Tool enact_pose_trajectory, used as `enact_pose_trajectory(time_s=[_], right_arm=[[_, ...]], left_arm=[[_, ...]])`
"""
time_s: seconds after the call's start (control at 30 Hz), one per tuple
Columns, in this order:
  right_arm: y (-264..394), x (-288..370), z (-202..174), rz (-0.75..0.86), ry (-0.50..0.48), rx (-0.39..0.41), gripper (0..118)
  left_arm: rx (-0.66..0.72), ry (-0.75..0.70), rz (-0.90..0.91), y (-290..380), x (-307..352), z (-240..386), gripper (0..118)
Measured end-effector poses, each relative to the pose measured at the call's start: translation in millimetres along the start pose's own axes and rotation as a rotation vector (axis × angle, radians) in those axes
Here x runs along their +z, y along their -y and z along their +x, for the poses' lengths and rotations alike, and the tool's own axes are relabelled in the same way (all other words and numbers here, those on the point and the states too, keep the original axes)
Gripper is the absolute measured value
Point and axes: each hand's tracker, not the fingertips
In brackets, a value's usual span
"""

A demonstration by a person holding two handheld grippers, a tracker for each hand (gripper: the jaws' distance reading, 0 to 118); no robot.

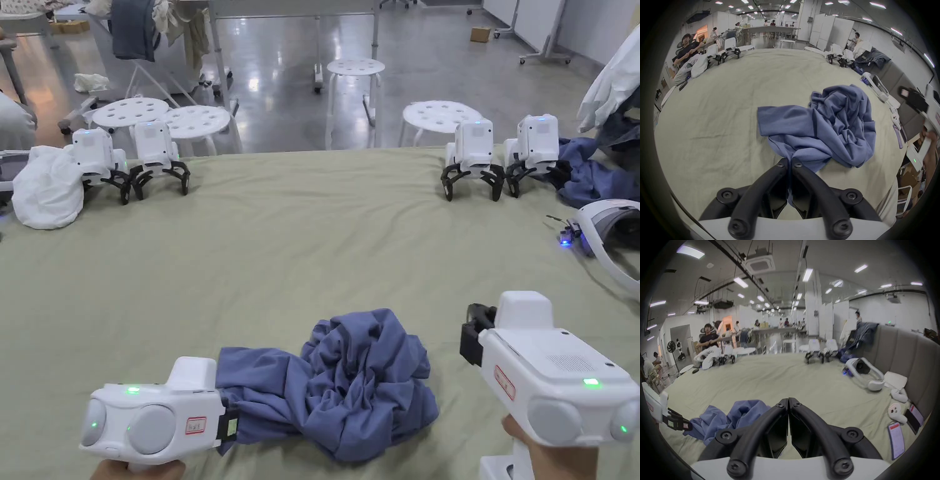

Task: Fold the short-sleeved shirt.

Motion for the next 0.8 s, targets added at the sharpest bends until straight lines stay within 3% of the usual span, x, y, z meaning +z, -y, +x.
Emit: enact_pose_trajectory(time_s=[0.27,0.3,0.4,0.5,0.6,0.73,0.77,0.8], right_arm=[[-2.1,-99.2,8.6,-0.242,-0.054,-0.059,9],[-0.8,-107.7,8.5,-0.260,-0.060,-0.081,23],[3.8,-128.9,3.2,-0.300,-0.068,-0.047,78],[10.5,-145.6,-5.0,-0.348,-0.069,-0.034,101],[16.0,-156.0,-9.8,-0.377,-0.061,-0.012,101],[18.2,-165.1,-4.2,-0.403,-0.023,-0.056,100],[18.6,-167.2,-3.5,-0.417,-0.021,-0.060,97],[19.4,-169.1,-2.4,-0.431,-0.027,-0.063,85]], left_arm=[[0.024,0.002,-0.015,6.7,-3.2,-9.8,0],[0.027,0.003,-0.015,8.1,-4.2,-11.1,0],[0.038,0.006,-0.025,8.9,-7.1,-13.3,0],[0.043,0.007,-0.030,9.7,-9.9,-15.2,0],[0.047,0.010,-0.030,10.0,-11.9,-17.5,0],[0.049,0.015,-0.030,10.7,-12.9,-19.0,0],[0.049,0.014,-0.030,11.1,-13.0,-18.9,0],[0.049,0.015,-0.030,11.2,-13.2,-19.1,0]])
